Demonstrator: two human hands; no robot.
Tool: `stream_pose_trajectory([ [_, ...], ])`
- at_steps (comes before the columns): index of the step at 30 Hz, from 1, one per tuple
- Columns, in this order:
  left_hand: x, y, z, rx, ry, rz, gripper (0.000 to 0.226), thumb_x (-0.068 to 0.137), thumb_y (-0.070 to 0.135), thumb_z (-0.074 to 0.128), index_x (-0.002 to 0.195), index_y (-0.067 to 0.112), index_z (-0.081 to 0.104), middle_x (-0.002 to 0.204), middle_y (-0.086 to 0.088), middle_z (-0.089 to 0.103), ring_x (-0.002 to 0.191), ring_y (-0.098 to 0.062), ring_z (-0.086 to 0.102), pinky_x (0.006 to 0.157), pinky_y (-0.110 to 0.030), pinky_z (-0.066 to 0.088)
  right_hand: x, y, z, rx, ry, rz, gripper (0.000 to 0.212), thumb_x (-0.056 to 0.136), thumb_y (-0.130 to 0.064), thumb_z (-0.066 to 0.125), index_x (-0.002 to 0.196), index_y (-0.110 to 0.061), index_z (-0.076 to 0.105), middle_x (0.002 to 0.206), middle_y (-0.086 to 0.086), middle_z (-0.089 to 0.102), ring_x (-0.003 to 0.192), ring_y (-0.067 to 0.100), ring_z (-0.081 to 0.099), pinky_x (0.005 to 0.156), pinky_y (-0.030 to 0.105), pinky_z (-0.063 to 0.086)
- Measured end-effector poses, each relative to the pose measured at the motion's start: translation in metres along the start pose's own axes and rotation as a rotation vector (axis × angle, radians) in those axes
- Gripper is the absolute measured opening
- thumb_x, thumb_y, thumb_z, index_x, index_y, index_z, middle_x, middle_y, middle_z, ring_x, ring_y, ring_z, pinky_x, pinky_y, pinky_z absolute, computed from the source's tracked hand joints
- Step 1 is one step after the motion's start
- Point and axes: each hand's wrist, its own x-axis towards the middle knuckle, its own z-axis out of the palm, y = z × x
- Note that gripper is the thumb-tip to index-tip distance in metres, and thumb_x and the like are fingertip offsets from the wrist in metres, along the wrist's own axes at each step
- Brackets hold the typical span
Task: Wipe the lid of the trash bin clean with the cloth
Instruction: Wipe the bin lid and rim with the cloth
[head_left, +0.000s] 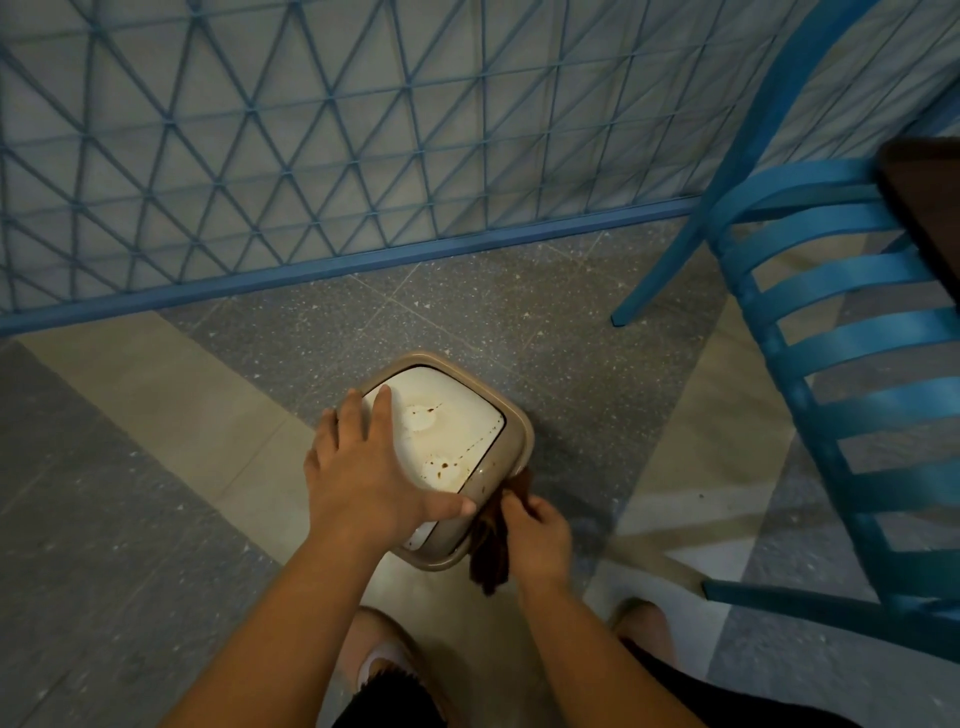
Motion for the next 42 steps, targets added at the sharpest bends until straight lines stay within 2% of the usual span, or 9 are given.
stream_pose_trajectory([
  [4, -0.005, 0.004, 0.000, 0.031, 0.005, -0.104, 0.141, 0.035, 0.093, 0.055, 0.148, 0.033, -0.004, 0.158, -0.001, -0.004, 0.143, -0.030, -0.002, 0.113, -0.052, 0.016, 0.014, -0.021, 0.000, -0.114, -0.015, -0.106, 0.014, 0.088, -0.027, 0.061, 0.085, -0.017, 0.069, 0.081, 0.003, 0.070, 0.079, 0.019, 0.065, 0.073, 0.036, 0.053],
  [8, 0.001, 0.008, -0.006, 0.005, -0.058, -0.249, 0.138, 0.037, 0.093, 0.056, 0.147, 0.035, -0.005, 0.157, 0.002, -0.004, 0.142, -0.031, 0.003, 0.105, -0.057, 0.025, 0.034, -0.050, 0.012, -0.248, -0.021, -0.211, 0.018, 0.089, -0.032, 0.058, 0.079, -0.021, 0.068, 0.071, -0.002, 0.066, 0.066, 0.010, 0.060, 0.053, 0.024, 0.040],
  [11, 0.009, 0.009, -0.011, 0.017, -0.103, -0.268, 0.138, 0.036, 0.085, 0.067, 0.146, 0.037, -0.002, 0.154, 0.002, 0.002, 0.139, -0.031, 0.011, 0.101, -0.055, 0.030, 0.036, -0.050, 0.019, -0.227, -0.011, -0.237, 0.017, 0.091, -0.029, 0.055, 0.090, -0.018, 0.068, 0.077, -0.002, 0.066, 0.072, 0.013, 0.060, 0.057, 0.025, 0.041],
  [15, 0.008, 0.007, -0.008, 0.051, -0.068, -0.267, 0.138, 0.033, 0.088, 0.065, 0.145, 0.038, 0.001, 0.153, 0.002, 0.006, 0.137, -0.030, 0.017, 0.099, -0.054, 0.031, 0.014, -0.022, 0.016, -0.068, -0.051, -0.204, 0.015, 0.093, -0.023, 0.055, 0.098, -0.019, 0.069, 0.089, 0.001, 0.070, 0.084, 0.018, 0.065, 0.073, 0.032, 0.052],
  [20, 0.004, 0.007, -0.005, 0.085, -0.030, -0.255, 0.134, 0.035, 0.089, 0.060, 0.145, 0.038, 0.002, 0.153, 0.002, 0.006, 0.137, -0.031, 0.017, 0.100, -0.054, 0.030, -0.012, 0.015, 0.006, 0.022, -0.156, -0.110, 0.014, 0.093, -0.020, 0.056, 0.092, -0.017, 0.069, 0.082, 0.012, 0.073, 0.077, 0.034, 0.070, 0.071, 0.047, 0.058],
  [26, 0.006, 0.009, -0.006, 0.060, -0.060, -0.250, 0.132, 0.039, 0.084, 0.065, 0.145, 0.037, 0.004, 0.153, 0.004, 0.003, 0.138, -0.031, 0.014, 0.100, -0.058, 0.031, 0.013, -0.023, 0.011, -0.129, -0.066, -0.198, 0.013, 0.087, -0.021, 0.059, 0.076, -0.023, 0.066, 0.073, 0.001, 0.069, 0.072, 0.018, 0.066, 0.066, 0.035, 0.054],
  [31, 0.007, 0.011, -0.007, 0.054, -0.074, -0.265, 0.132, 0.041, 0.081, 0.069, 0.146, 0.037, 0.001, 0.155, 0.004, -0.002, 0.140, -0.031, 0.010, 0.101, -0.058, 0.031, 0.047, -0.075, 0.021, -0.275, -0.035, -0.227, 0.019, 0.083, -0.027, 0.061, 0.064, -0.026, 0.061, 0.065, -0.003, 0.065, 0.061, 0.012, 0.061, 0.051, 0.025, 0.044],
  [35, 0.005, 0.009, -0.007, 0.063, -0.057, -0.252, 0.133, 0.040, 0.087, 0.064, 0.146, 0.037, 0.002, 0.155, 0.002, 0.000, 0.140, -0.031, 0.011, 0.103, -0.058, 0.028, 0.052, -0.076, 0.020, -0.267, -0.023, -0.213, 0.015, 0.082, -0.031, 0.063, 0.067, -0.029, 0.061, 0.068, -0.005, 0.067, 0.067, 0.013, 0.064, 0.060, 0.030, 0.051],
  [42, 0.004, 0.008, -0.004, 0.066, -0.027, -0.255, 0.133, 0.037, 0.091, 0.060, 0.145, 0.037, 0.004, 0.155, 0.002, 0.004, 0.138, -0.032, 0.014, 0.102, -0.058, 0.027, 0.011, -0.007, 0.010, -0.111, -0.055, -0.170, 0.009, 0.087, -0.025, 0.062, 0.078, -0.024, 0.064, 0.076, 0.002, 0.070, 0.074, 0.022, 0.067, 0.071, 0.040, 0.055],
])
